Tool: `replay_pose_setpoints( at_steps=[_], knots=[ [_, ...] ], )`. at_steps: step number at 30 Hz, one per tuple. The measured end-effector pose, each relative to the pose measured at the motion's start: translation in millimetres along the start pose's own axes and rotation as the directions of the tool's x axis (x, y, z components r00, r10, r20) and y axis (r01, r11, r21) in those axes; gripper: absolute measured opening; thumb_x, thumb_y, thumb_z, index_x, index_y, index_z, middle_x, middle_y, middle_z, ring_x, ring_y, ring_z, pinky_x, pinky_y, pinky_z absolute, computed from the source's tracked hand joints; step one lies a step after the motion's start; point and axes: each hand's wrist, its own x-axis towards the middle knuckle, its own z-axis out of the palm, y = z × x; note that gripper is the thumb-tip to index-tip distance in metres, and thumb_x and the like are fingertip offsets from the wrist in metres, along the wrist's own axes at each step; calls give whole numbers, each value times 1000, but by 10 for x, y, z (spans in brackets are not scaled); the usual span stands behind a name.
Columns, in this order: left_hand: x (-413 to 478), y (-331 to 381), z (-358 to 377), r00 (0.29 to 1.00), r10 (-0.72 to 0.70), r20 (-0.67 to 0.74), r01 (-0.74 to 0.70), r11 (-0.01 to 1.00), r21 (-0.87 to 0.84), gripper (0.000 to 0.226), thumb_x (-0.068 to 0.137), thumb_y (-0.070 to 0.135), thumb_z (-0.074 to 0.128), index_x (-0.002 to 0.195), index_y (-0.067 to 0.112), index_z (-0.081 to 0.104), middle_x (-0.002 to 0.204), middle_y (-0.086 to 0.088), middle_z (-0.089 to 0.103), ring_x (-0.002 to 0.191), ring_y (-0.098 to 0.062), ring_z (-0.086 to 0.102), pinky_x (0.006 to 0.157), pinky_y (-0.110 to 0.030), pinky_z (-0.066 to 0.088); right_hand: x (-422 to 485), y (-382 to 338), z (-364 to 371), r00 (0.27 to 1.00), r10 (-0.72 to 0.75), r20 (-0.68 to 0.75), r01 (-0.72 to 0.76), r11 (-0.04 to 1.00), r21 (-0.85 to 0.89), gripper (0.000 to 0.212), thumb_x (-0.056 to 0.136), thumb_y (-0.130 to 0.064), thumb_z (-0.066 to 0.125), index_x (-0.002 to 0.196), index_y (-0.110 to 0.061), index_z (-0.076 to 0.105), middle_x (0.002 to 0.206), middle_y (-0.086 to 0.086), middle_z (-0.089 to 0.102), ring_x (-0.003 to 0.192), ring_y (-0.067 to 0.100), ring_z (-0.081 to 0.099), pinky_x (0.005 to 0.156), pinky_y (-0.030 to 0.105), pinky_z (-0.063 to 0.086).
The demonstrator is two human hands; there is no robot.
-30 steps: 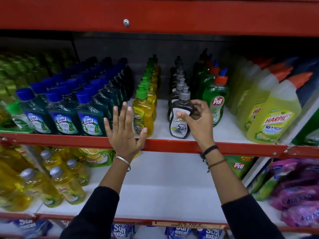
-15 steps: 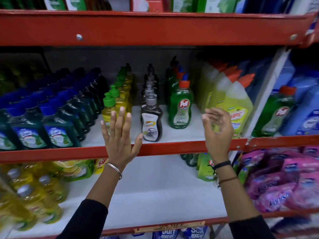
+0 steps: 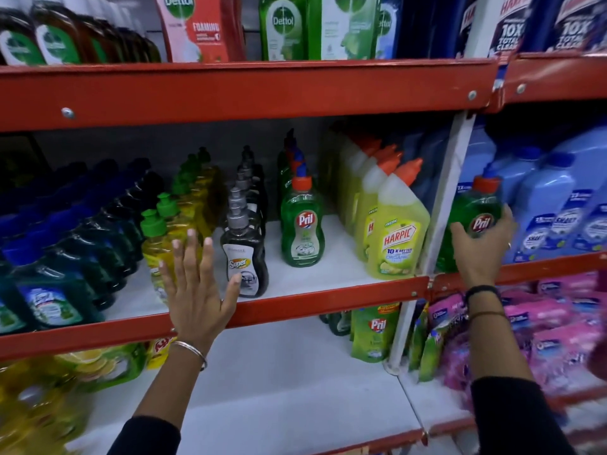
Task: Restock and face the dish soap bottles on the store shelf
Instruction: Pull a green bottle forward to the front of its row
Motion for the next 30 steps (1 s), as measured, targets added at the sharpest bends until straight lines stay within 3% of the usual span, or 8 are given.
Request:
replay_pose_setpoints(
  at_steps=[2,4,7,13,18,20,26,30],
  knots=[
    [2,4,-2,1000,-7,1,7,1000,-3,70,96,53,32,153,15,15,160,-11,15,151,-21,-1,122,-45,-4,104,1,-40,997,9,71,-5,998,-65,89,68,-27,67,143,-6,25,145,19,36,132,30,38,111,38,33],
    [-3,5,-3,1000,-1,-2,1,1000,-3,71,96,54,32,153,17,13,162,-7,10,151,-21,-1,122,-44,-5,165,1,-73,998,6,66,2,991,-131,86,66,-27,73,139,-9,32,140,18,43,127,32,45,106,44,39],
    [-1,-4,-1,1000,14,-12,-14,1000,0,71,95,53,33,153,17,12,164,1,0,151,-21,-1,122,-44,-5,148,-16,-112,999,-38,3,38,977,-209,83,62,-35,79,132,-12,41,133,15,52,120,33,52,98,51,45],
    [6,-4,3,1000,18,-24,-18,1000,-7,72,95,53,33,153,17,13,163,2,-2,151,-20,-2,122,-44,-5,53,-289,-208,979,-121,-163,93,981,-169,86,59,-51,77,131,-20,41,135,5,54,119,25,55,95,41,46],
    [-2,-6,-2,1000,9,-26,-10,1000,-22,72,94,52,37,152,14,17,162,-7,10,151,-21,0,122,-45,-4,-164,-618,-290,953,-201,-228,139,956,-260,89,59,-54,73,134,-19,40,137,7,52,119,29,55,92,46,48],
    [-5,-13,1,1000,13,-27,-14,1000,-28,73,93,51,39,152,14,17,161,-10,14,151,-21,1,122,-46,-2,-310,-749,-293,952,-225,-208,163,947,-277,89,57,-57,72,132,-19,42,135,7,53,115,30,57,88,46,49],
    [0,-26,-9,999,30,-23,-30,999,-14,72,95,53,36,153,18,12,164,2,-1,151,-20,0,122,-45,-3,-825,-1139,-155,969,-236,-78,219,959,-180,87,52,-57,80,123,-17,49,124,3,62,106,26,61,79,35,46],
    [2,-29,-8,999,30,-32,-30,1000,-1,70,97,55,32,154,19,11,163,-3,7,151,-20,1,122,-45,-1,-1113,-1312,97,978,-200,61,204,976,-80,86,51,-57,82,120,-17,48,119,2,63,101,17,59,77,24,37]
  ],
)
